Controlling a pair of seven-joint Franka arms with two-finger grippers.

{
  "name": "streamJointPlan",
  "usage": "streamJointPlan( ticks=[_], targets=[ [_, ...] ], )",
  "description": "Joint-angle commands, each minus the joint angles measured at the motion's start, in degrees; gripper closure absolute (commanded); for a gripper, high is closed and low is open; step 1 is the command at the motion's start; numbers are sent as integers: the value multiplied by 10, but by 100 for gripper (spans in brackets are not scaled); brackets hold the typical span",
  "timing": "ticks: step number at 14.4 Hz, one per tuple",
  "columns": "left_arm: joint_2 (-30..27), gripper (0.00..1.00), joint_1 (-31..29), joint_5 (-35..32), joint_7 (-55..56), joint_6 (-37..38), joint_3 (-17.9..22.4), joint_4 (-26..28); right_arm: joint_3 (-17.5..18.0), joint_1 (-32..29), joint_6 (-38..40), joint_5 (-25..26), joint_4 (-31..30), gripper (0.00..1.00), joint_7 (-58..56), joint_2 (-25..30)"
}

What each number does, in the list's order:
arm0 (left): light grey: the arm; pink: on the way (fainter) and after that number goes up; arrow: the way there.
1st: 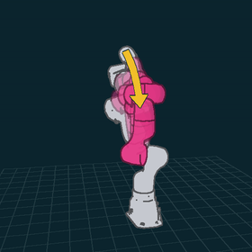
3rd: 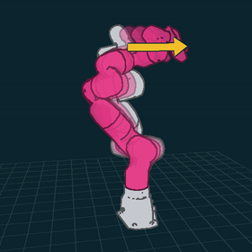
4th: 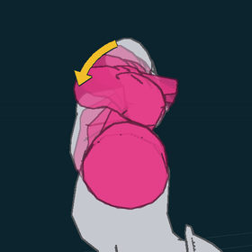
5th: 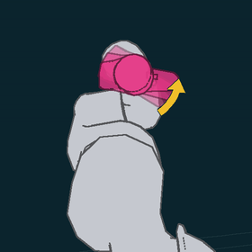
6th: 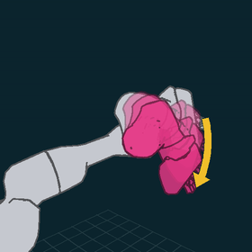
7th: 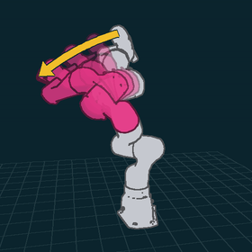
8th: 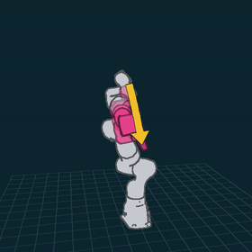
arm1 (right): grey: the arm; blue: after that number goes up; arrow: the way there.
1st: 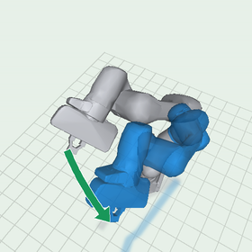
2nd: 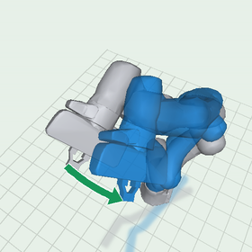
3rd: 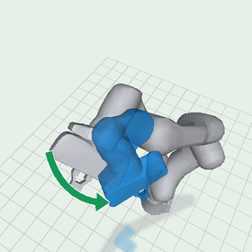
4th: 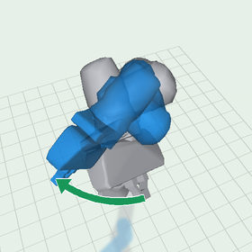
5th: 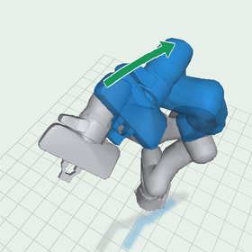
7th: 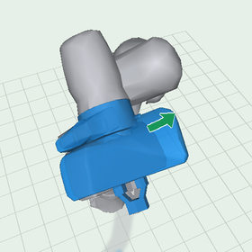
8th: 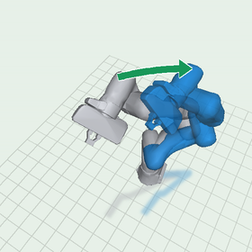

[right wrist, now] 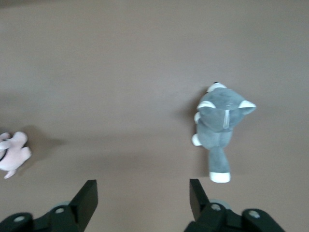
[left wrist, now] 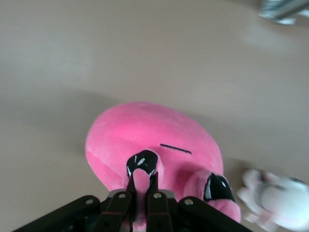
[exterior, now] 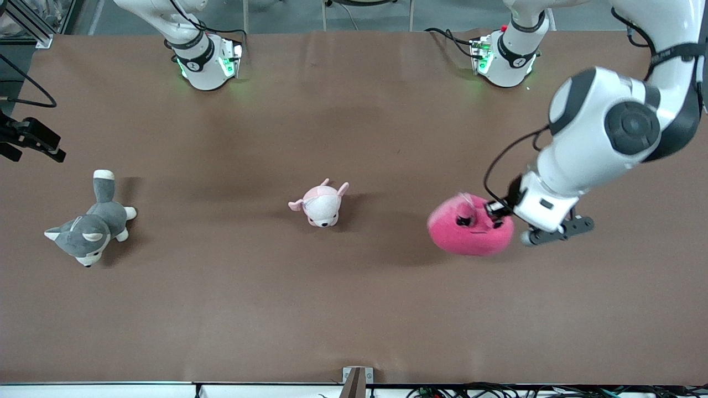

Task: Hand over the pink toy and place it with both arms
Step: 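Carry the pink toy toward the right gripper while the right gripper reaches it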

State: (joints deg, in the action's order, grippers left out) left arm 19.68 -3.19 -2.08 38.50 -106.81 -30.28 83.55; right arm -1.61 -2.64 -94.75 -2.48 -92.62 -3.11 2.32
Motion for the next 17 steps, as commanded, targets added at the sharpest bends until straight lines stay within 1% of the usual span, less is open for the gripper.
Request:
streamJointPlan(
  ticks=[1,2,3,4,6,8,9,10,12,16,17],
  targets=[
    [13,100,2,37,31,6,-65,-36,-2,6,17,-79,-1,27,8,1],
    [25,100,19,51,58,3,-78,-55,-2,5,20,-108,-1,31,15,1],
    [36,100,55,52,101,-7,-76,-78,-2,8,21,-130,-2,32,18,1],
    [47,100,73,52,131,-24,-76,-97,-1,14,24,-150,-2,33,18,0],
    [65,100,117,54,194,-64,-76,-124,-1,26,32,-202,-3,33,19,-5],
    [86,100,156,62,224,-109,-79,-146,-2,40,44,-247,-3,33,21,-11],
    [94,100,178,72,248,-136,-76,-153,-1,51,43,-258,-3,34,33,-13],
    [102,100,195,73,284,-178,-76,-153,-1,60,43,-271,-2,34,48,-14],
    [123,100,229,73,317,-245,-75,-156,-1,74,39,-306,-2,34,71,-14],
    [155,100,280,72,374,-320,-66,-156,-2,88,34,-398,0,34,80,-45],
    [157,100,288,73,381,-327,-58,-156,-1,91,24,-400,0,34,80,-50]
  ],
)
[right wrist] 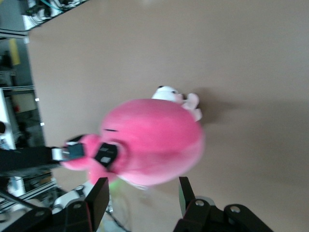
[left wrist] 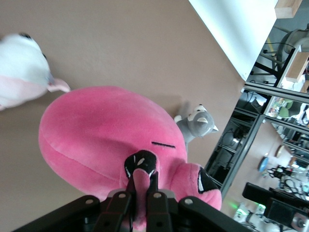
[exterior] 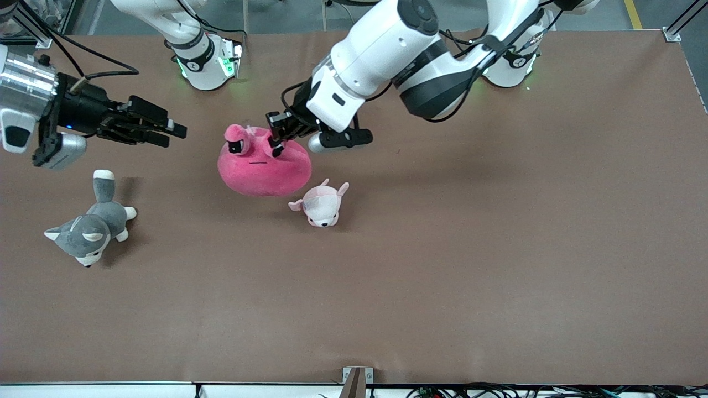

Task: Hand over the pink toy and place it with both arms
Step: 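Carry the pink toy toward the right gripper while the right gripper reaches it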

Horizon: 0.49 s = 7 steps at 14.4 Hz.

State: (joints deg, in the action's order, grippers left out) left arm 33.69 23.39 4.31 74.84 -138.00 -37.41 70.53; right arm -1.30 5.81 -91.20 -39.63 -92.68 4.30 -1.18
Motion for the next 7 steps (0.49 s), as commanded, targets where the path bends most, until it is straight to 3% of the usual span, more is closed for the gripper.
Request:
streamJointPlan(
  ticks=[1,4,7],
  targets=[
    [16,100,25,9,28,-15,16,-26,-5,14,-20,-28,0,34,7,-16],
    [14,100,25,9,32,-15,16,-26,-6,37,-21,-17,-6,34,6,-20],
    [14,100,25,9,32,-15,16,-26,-5,60,-19,39,-6,34,16,-22]
  ],
)
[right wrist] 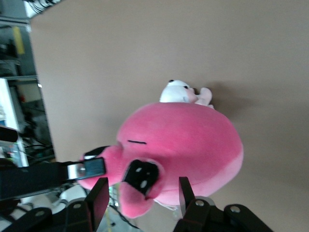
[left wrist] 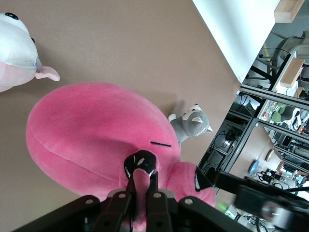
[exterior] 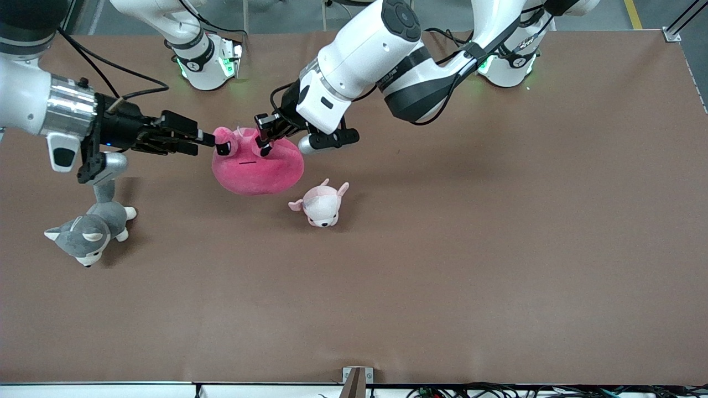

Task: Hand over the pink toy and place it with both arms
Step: 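Grasp the pink toy with the right gripper beside the left gripper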

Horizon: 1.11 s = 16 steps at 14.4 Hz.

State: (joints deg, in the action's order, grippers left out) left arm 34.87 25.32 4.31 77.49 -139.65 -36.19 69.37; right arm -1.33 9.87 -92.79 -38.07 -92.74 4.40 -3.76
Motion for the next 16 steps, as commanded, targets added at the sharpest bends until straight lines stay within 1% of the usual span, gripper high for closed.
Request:
streamJointPlan(
  ticks=[1,3,8,9,11,12,13,14,15,16],
  targets=[
    [2,100,7,9,7,1,4,-13,-5,23,-2,26,-5,34,35,5],
    [2,100,7,9,9,1,4,-13,-5,36,-3,28,-5,34,42,5],
    [5,100,6,9,10,-8,4,-13,-5,38,-2,28,-9,34,42,4],
    [4,100,6,9,10,-8,4,-13,-4,38,-4,28,-11,36,42,4],
    [3,100,6,9,10,-7,5,-13,-5,48,-3,28,-13,47,42,3],
    [2,100,6,9,10,-8,5,-12,-4,50,-2,28,-13,55,42,3],
    [2,100,6,9,10,-8,5,-12,-4,51,-1,28,-13,67,41,3],
    [2,100,6,9,10,-8,5,-12,-4,51,2,28,-13,85,41,2],
    [2,100,6,9,10,-8,5,-12,-5,50,5,28,-13,96,40,2],
    [2,100,6,9,10,-8,5,-12,-5,49,6,28,-12,98,41,2]
  ],
)
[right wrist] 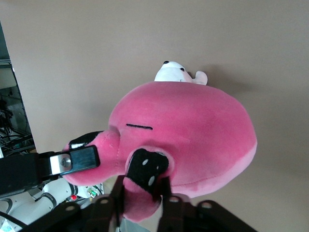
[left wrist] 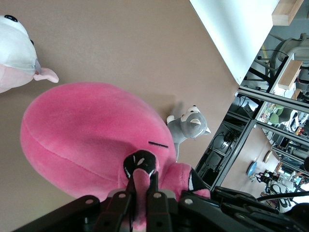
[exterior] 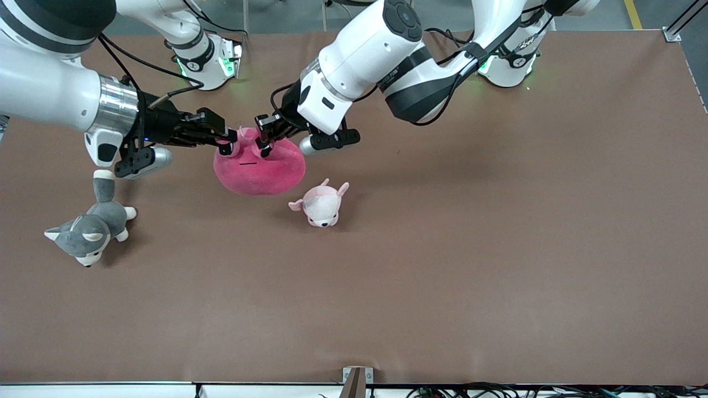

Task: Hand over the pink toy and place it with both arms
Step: 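Grasp the pink toy with the right gripper beside the left gripper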

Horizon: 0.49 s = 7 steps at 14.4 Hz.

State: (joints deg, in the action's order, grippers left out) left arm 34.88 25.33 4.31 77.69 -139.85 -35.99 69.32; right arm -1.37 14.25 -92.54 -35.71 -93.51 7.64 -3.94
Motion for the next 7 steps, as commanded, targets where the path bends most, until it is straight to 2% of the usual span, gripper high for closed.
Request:
streamJointPlan(
  ticks=[1,5,7],
  targets=[
    [3,99,6,9,9,-6,3,-10,-5,3,3,5,-4,98,9,4],
    [3,96,6,9,8,-6,4,-9,-5,3,3,5,-3,98,9,5],
    [-1,70,1,9,8,-6,3,-9,-5,3,3,5,-3,98,9,5]
  ],
)
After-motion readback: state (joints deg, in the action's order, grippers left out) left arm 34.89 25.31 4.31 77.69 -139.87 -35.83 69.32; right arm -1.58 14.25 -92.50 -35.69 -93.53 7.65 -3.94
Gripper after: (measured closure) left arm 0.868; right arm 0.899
